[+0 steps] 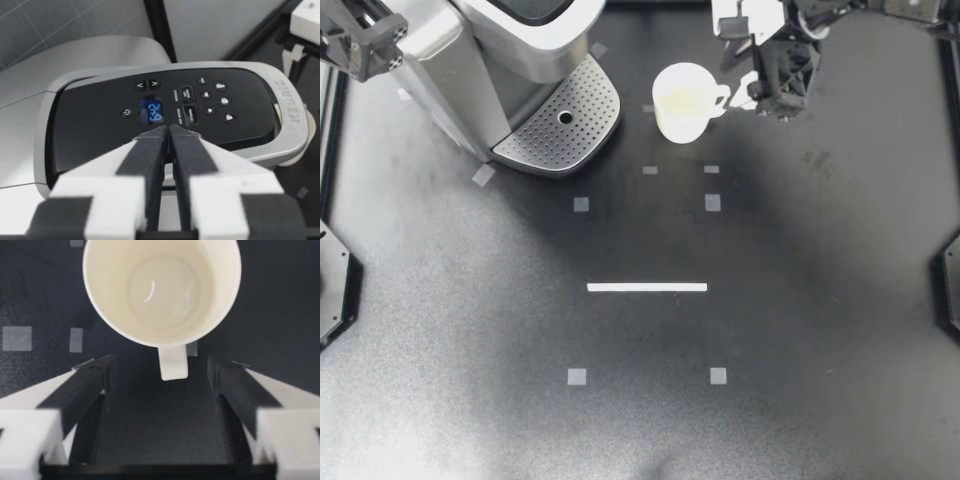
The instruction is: Place the coffee capsule inside the capsule container, then place the cup onto the center of the cup tray.
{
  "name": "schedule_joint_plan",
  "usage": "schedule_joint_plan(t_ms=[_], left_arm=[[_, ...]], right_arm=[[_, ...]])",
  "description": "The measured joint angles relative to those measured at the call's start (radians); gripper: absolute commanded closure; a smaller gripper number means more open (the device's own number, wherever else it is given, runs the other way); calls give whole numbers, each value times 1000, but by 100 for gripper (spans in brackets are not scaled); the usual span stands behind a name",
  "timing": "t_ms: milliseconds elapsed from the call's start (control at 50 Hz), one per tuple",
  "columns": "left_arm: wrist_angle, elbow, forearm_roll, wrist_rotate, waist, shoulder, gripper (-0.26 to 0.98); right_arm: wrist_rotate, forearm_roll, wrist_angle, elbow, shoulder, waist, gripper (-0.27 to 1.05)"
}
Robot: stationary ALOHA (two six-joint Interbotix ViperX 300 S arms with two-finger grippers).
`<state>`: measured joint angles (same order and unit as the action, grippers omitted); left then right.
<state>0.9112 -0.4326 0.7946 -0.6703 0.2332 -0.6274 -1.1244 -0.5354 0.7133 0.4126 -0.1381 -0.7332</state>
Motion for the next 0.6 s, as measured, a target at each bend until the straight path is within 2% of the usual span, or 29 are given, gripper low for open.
schedule_joint_plan(t_ms=[600], left_arm=[[-11,-9,5,0,0,0,56]], right_arm=[[2,-3,-32,0,-52,-2,15]])
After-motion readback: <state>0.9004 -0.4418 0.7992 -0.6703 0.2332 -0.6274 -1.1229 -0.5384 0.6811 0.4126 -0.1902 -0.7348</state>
